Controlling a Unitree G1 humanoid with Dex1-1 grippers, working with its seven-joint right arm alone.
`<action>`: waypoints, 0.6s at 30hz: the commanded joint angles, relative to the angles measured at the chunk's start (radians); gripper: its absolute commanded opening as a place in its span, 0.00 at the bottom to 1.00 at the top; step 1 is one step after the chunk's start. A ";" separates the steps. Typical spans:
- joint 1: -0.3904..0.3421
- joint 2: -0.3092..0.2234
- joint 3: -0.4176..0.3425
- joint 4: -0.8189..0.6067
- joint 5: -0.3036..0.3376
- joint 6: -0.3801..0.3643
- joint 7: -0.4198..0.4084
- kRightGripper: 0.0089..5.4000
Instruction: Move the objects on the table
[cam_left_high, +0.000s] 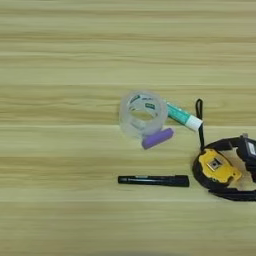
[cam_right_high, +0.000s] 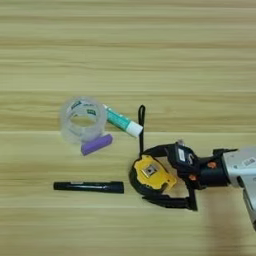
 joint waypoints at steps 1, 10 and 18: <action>-0.044 -0.063 -0.017 -0.022 -0.005 -0.020 -0.035 1.00; -0.047 -0.062 -0.014 -0.011 -0.012 -0.037 -0.046 0.91; -0.050 -0.059 -0.013 -0.008 -0.014 -0.043 -0.049 0.87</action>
